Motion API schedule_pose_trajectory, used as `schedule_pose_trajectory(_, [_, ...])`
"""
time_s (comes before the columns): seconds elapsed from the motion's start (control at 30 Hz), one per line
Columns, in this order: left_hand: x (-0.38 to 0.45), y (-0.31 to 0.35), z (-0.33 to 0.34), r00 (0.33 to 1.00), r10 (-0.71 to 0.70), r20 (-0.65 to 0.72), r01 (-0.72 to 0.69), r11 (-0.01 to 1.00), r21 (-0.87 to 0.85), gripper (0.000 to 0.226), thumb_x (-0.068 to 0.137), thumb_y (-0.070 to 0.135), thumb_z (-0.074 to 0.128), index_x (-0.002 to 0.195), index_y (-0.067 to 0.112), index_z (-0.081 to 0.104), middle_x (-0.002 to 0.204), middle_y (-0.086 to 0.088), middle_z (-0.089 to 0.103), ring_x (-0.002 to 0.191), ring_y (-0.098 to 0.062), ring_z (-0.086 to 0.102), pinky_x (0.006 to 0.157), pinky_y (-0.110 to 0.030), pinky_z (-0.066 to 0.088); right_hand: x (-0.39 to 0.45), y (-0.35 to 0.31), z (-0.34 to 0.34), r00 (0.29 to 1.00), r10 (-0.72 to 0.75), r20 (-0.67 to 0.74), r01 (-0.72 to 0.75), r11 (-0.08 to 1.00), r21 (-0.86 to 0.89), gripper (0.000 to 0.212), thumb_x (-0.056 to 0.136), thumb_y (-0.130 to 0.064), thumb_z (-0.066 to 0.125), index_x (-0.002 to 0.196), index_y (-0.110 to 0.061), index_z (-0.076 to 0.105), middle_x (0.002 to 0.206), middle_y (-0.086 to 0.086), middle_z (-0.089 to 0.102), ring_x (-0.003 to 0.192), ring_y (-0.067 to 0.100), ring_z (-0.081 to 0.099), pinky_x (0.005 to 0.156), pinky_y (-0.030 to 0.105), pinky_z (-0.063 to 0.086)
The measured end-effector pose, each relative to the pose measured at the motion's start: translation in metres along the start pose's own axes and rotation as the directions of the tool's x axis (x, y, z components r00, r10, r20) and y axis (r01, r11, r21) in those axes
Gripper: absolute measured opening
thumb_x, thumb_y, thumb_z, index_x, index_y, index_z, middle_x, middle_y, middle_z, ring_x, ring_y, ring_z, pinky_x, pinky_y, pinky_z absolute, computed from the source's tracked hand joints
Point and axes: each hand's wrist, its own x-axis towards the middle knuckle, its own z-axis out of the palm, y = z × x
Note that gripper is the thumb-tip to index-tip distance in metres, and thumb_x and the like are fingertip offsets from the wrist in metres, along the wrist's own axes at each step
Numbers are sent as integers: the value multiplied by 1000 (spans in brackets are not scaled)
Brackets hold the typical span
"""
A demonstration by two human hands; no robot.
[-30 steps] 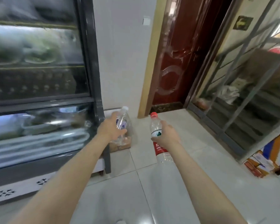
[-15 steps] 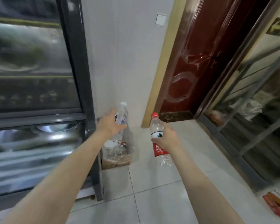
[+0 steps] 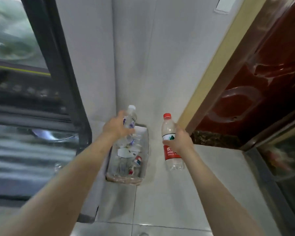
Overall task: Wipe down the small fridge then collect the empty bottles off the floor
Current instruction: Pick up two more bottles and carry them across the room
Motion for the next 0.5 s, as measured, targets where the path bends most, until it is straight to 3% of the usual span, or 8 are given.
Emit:
schedule_pose_trajectory(0.17, [52,0,25,996,-92,-15,91,995,-37,79,73,38,73,137,24,28,106,-8,59,88,-26,54,72,-29,38,80,4,23,994,-40,97,40,999,6,77,72,-31,76,134,-20,32,110,8,58,96,27,58,76,34,48])
schedule_pose_trajectory(0.3, [86,-10,46,987,-161,-21,160,986,-43,74,75,31,71,136,19,29,93,-4,52,88,-29,59,69,-28,38,127,6,53,976,-41,214,44,999,-12,75,73,-30,75,132,-20,30,107,9,57,93,28,59,78,40,52])
schedule_pose_trajectory(0.4, [116,-25,55,970,-239,43,239,971,-7,81,71,38,74,134,24,25,101,-3,54,85,-22,54,69,-29,38,157,3,71,964,-42,261,47,999,-11,78,73,-30,76,134,-19,29,109,11,57,95,28,59,78,39,51])
schedule_pose_trajectory(0.5, [154,-45,65,957,-275,92,277,961,-11,88,70,39,78,136,22,24,113,-8,53,100,-29,57,74,-30,38,188,5,94,956,-28,294,30,1000,-2,79,72,-30,76,135,-19,28,111,12,56,98,30,59,82,42,52])
